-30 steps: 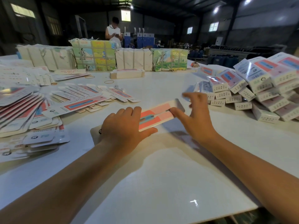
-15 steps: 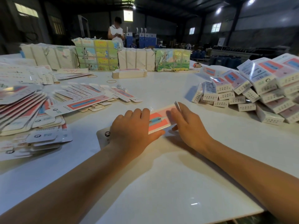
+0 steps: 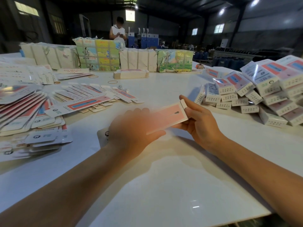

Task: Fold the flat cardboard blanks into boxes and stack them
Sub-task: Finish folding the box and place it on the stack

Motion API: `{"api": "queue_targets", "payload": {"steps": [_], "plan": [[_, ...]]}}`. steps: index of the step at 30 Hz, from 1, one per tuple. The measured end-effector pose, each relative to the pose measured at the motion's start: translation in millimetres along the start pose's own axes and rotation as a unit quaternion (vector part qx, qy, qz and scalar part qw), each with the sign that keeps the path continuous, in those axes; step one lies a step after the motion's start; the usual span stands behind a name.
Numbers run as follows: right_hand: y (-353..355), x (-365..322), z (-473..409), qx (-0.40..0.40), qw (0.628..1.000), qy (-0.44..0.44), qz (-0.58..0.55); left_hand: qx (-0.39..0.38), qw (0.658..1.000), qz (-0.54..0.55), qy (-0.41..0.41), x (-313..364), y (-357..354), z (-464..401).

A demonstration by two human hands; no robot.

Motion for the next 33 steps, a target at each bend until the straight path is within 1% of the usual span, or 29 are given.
{"api": "queue_targets", "payload": {"steps": [3,8,13,15,18,20,21,22,23,25,26,27,29,33], "plan": [[1,1,-1,-0.007,0.999,0.011,0.05,-0.007,1.0,-0.011,-0.001,0,-1,0],[2,-3,3,0.027,0.985,0.068,0.159,-0.028,0.999,-0.031,-0.009,2,-4,1],[4,-6,3,0.046,0.975,0.082,0.202,-0.029,0.999,-0.043,-0.01,2,-4,1],[4,-4,4,0.037,0.975,0.073,0.205,-0.028,0.999,-0.036,-0.01,2,-3,1],[-2,-3,6,0.017,0.985,0.053,0.166,-0.026,0.999,-0.031,-0.006,2,-2,0],[-9,-1,7,-0.018,0.99,0.038,0.138,-0.027,0.999,-0.034,-0.004,4,0,0],[-12,0,8,-0.035,0.988,0.039,0.149,-0.027,0.999,-0.042,-0.001,5,0,-1],[-14,1,11,-0.046,0.979,0.049,0.191,-0.023,0.998,-0.055,0.001,6,1,0],[-16,2,14,-0.047,0.96,0.07,0.266,-0.016,0.998,-0.069,0.0,7,1,0],[-17,4,19,-0.051,0.887,0.124,0.443,-0.008,0.996,-0.088,-0.007,8,0,1],[-18,5,22,-0.054,0.855,0.142,0.497,-0.007,0.996,-0.089,-0.011,9,-2,2],[-19,5,24,-0.061,0.837,0.155,0.522,-0.006,0.996,-0.085,-0.014,8,-2,2],[-20,3,24,-0.073,0.818,0.183,0.54,-0.004,0.997,-0.074,-0.007,7,-1,3],[-24,-3,27,-0.094,0.81,0.22,0.536,0.002,0.999,-0.053,-0.007,8,0,4]]}}
Point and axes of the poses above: each hand's wrist, its own z-axis away from the middle knuckle, its own y-axis out of the back of the hand, x = y × z, the point moved 5 cm from there along -z, towards the middle knuckle, and after that the axes turned 3 degrees about -z, right-handed, at the moved point
